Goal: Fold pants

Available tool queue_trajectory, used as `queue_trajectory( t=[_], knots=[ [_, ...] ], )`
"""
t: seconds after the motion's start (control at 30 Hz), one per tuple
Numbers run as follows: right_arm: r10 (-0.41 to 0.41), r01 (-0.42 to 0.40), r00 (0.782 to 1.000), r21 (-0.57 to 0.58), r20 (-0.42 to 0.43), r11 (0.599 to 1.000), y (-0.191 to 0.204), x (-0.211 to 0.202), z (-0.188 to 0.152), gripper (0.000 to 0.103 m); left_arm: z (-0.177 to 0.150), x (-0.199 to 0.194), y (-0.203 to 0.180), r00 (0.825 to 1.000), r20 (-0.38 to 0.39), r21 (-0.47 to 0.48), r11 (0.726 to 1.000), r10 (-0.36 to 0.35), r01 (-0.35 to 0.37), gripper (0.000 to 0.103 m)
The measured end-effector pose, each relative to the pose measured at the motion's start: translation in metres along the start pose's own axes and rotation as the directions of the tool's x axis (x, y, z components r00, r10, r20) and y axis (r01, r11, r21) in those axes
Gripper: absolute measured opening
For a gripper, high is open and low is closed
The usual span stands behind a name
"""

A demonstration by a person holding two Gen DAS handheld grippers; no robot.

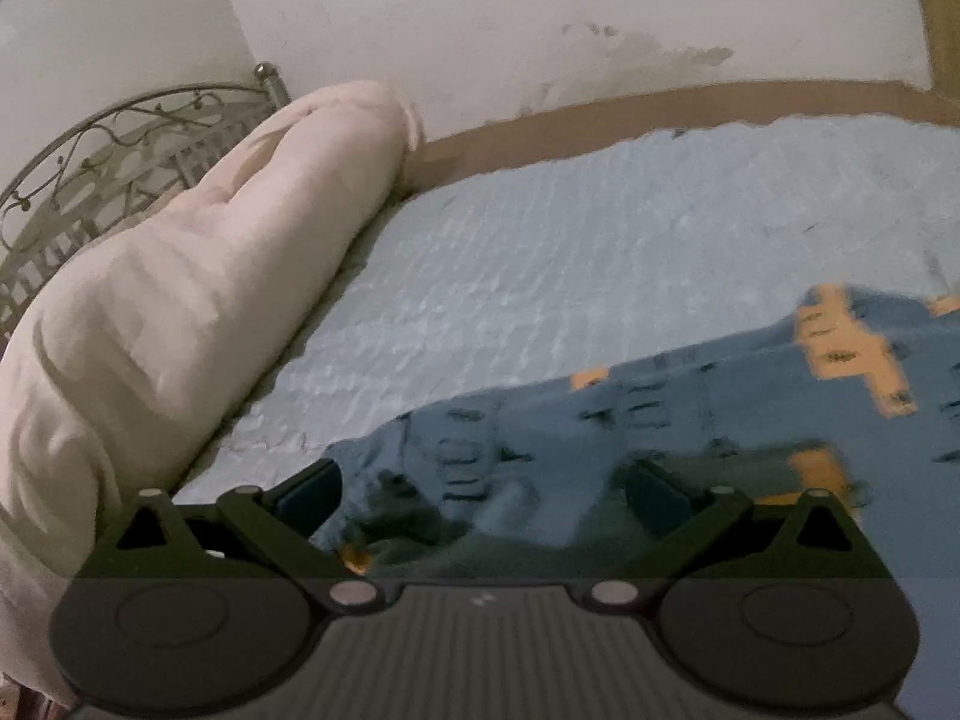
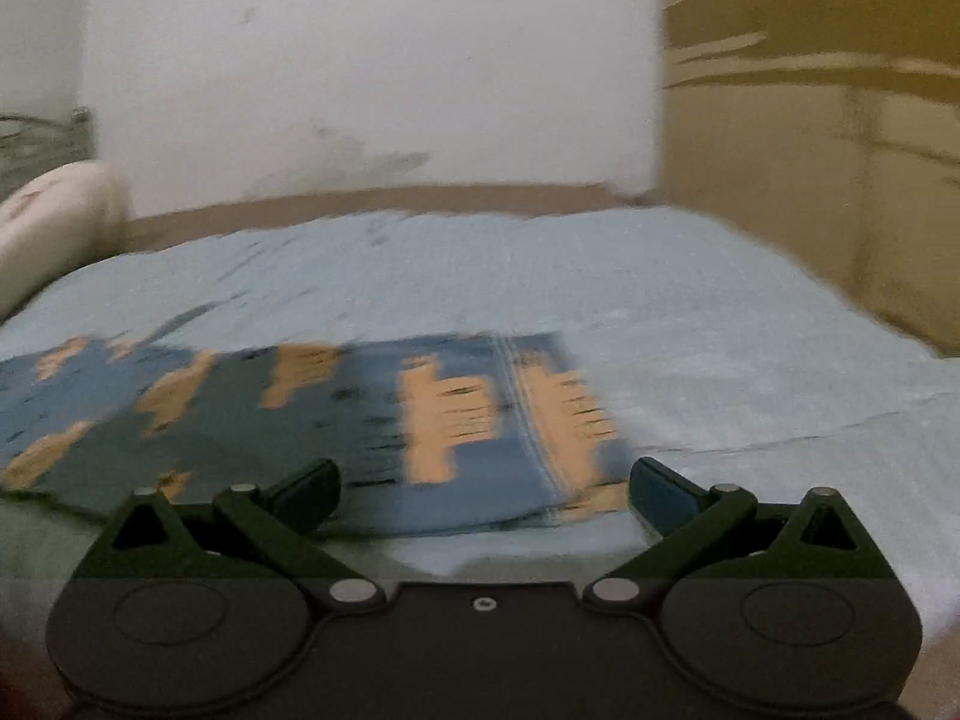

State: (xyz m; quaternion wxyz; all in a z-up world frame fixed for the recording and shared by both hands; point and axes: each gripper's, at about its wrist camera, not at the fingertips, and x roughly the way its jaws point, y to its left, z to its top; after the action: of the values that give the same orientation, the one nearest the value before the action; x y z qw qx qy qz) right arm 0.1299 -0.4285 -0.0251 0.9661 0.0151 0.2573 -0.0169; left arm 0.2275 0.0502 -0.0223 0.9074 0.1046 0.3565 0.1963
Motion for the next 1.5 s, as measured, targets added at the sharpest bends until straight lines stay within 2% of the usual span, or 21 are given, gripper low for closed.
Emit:
queue_trajectory(
  t=[0.1,0.2,0.3,0.37,0.43,0.53,0.6,0.67,0.73,0.83,0.9,1.0,1.07,1.13,1.23,1.33,1.43,1.5],
  knots=[
    [0.063,-0.065,0.998,0.150,0.020,0.986,-0.018,-0.008,-0.002,0.102,0.009,-0.025,-0.013,0.995,0.056,-0.021,0.996,-0.083,0.084,0.103],
    [0.091,-0.081,0.995,0.236,-0.033,0.968,-0.031,-0.005,-0.004,0.102,0.014,-0.048,-0.035,0.977,0.094,-0.026,0.981,-0.190,0.193,0.103],
    [0.131,-0.115,0.990,0.272,-0.042,0.955,-0.035,-0.003,-0.005,0.102,0.017,-0.067,-0.066,0.943,0.111,-0.022,0.948,-0.313,0.317,0.103],
    [0.164,-0.142,0.985,0.291,-0.055,0.946,-0.036,0.003,0.000,0.102,0.017,-0.077,-0.091,0.915,0.111,-0.014,0.920,-0.389,0.392,0.103],
    [0.207,-0.174,0.976,0.316,-0.074,0.933,-0.039,0.006,0.003,0.102,0.015,-0.083,-0.113,0.889,0.104,0.009,0.895,-0.445,0.446,0.103],
    [0.277,-0.223,0.957,0.400,-0.082,0.889,-0.043,0.013,0.005,0.102,0.008,-0.090,-0.143,0.858,0.089,0.067,0.862,-0.506,0.502,0.103],
    [0.286,-0.224,0.954,0.423,-0.088,0.878,-0.045,0.014,0.006,0.102,0.003,-0.090,-0.159,0.855,0.063,0.109,0.855,-0.515,0.507,0.102],
    [0.281,-0.213,0.955,0.433,-0.099,0.876,-0.046,0.018,0.006,0.102,-0.004,-0.087,-0.169,0.864,0.031,0.141,0.858,-0.502,0.494,0.103],
    [0.238,-0.171,0.966,0.434,-0.103,0.885,-0.046,0.021,0.005,0.100,-0.010,-0.080,-0.173,0.874,0.000,0.154,0.864,-0.486,0.480,0.102],
    [0.163,-0.111,0.983,0.431,-0.086,0.896,-0.042,0.026,0.005,0.098,-0.019,-0.078,-0.166,0.867,0.002,0.115,0.861,-0.498,0.495,0.102],
    [0.129,-0.086,0.990,0.451,-0.064,0.888,-0.040,0.027,0.004,0.094,-0.020,-0.076,-0.162,0.864,-0.001,0.100,0.860,-0.503,0.500,0.102],
    [0.090,-0.060,0.995,0.494,-0.038,0.868,-0.042,0.024,0.002,0.075,-0.018,-0.076,-0.158,0.862,-0.006,0.090,0.858,-0.507,0.505,0.102],
    [0.083,-0.059,0.996,0.537,-0.020,0.841,-0.050,0.023,0.002,0.045,-0.015,-0.075,-0.157,0.862,-0.011,0.078,0.859,-0.507,0.507,0.103],
    [0.069,-0.046,0.997,0.561,-0.020,0.827,-0.056,0.025,0.001,0.031,-0.012,-0.074,-0.153,0.862,-0.014,0.056,0.860,-0.507,0.507,0.103],
    [0.062,-0.039,0.998,0.566,-0.022,0.823,-0.058,0.027,0.000,0.025,-0.009,-0.070,-0.146,0.864,-0.020,0.013,0.864,-0.504,0.504,0.103],
    [0.045,-0.029,0.999,0.548,-0.016,0.836,-0.052,0.026,0.000,0.022,-0.007,-0.066,-0.138,0.857,-0.023,-0.037,0.857,-0.515,0.514,0.103],
    [0.015,-0.013,1.000,0.473,0.001,0.881,-0.038,0.024,0.007,0.019,-0.003,-0.062,-0.129,0.839,-0.030,-0.084,0.838,-0.543,0.539,0.103],
    [0.001,-0.013,1.000,0.381,0.030,0.924,-0.025,0.020,0.016,0.018,0.000,-0.058,-0.123,0.819,-0.031,-0.132,0.815,-0.573,0.565,0.103]
  ],
)
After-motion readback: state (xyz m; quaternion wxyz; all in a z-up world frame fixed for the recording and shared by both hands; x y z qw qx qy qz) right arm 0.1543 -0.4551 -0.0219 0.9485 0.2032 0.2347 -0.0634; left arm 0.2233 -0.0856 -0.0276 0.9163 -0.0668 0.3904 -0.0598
